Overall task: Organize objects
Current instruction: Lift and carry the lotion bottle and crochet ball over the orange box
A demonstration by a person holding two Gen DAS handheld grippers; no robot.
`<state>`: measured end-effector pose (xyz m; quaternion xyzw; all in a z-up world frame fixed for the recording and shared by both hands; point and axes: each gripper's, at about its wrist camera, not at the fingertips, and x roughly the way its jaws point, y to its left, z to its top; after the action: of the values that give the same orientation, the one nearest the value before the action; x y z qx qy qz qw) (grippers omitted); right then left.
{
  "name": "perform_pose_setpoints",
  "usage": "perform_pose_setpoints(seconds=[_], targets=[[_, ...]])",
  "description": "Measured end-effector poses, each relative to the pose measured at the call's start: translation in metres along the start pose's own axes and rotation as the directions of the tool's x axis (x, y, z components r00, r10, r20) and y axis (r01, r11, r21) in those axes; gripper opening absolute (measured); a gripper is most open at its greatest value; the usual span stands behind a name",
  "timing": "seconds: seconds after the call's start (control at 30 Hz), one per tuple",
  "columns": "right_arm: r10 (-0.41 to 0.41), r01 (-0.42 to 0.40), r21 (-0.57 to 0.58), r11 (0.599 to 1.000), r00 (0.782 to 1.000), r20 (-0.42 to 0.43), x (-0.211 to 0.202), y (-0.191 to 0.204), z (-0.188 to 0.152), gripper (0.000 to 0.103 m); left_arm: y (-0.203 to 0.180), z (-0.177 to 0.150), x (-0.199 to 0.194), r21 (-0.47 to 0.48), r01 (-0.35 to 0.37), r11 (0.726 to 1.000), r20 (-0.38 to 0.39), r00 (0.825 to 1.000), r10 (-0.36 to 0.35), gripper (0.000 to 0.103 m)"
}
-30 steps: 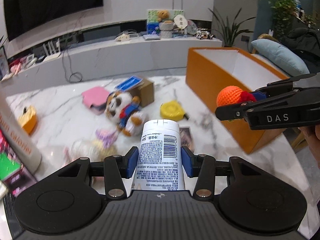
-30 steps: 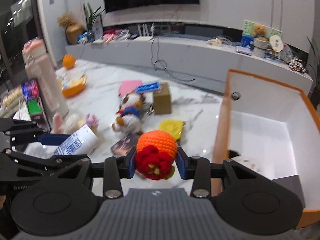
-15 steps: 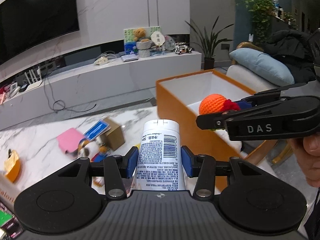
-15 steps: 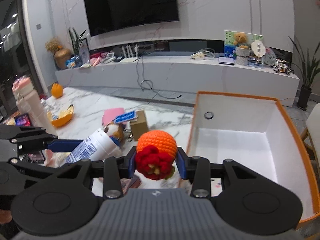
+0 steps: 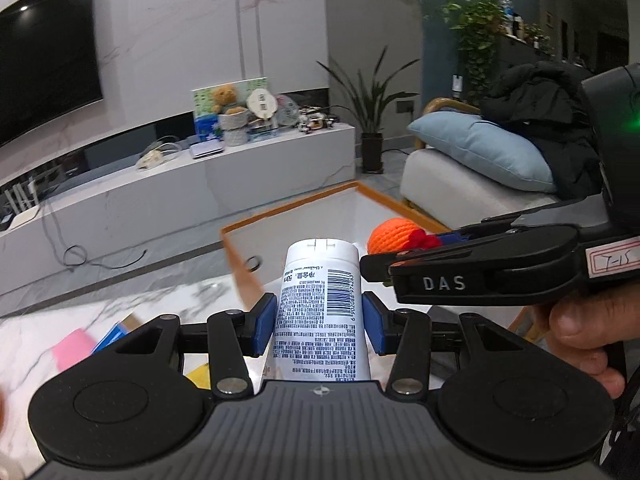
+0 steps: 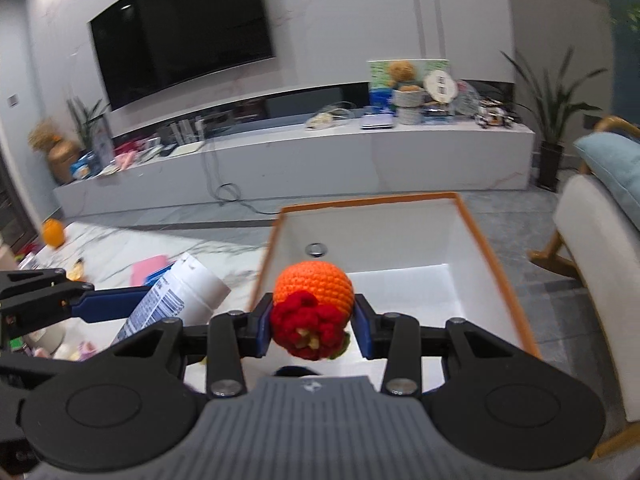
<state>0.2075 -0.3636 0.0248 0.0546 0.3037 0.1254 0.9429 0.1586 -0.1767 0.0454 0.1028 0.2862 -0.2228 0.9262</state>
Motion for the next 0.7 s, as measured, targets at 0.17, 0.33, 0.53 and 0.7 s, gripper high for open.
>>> perform_pose_setpoints(seconds=[0.17, 0.33, 0.53, 0.7], targets=[[-0.053, 0.054, 0.049, 0.997, 0.998, -0.033, 0.007, -0.024, 0.002, 0.042, -0.011, 0.005, 0.025, 0.007, 0.012, 1.000, -0.034, 0.999, -0.012, 0.054], [-0.088, 0.096, 0.072, 0.993, 0.991, -0.103, 0.024, -0.039, -0.001, 0.042, -0.016, 0.001, 0.044, -0.005, -0.009, 1.000, -0.094, 0.996, 0.008, 0.054], [-0.099, 0.113, 0.079, 0.990, 0.982, -0.160, 0.040, -0.047, -0.003, 0.042, -0.019, 0.001, 0.066, 0.006, -0.020, 1.000, -0.136, 0.990, 0.021, 0.054], [-0.107, 0.122, 0.074, 0.990, 0.976, -0.190, 0.049, -0.049, -0.005, 0.042, -0.019, -0.001, 0.079, 0.010, -0.032, 0.999, -0.177, 0.984, 0.033, 0.053]])
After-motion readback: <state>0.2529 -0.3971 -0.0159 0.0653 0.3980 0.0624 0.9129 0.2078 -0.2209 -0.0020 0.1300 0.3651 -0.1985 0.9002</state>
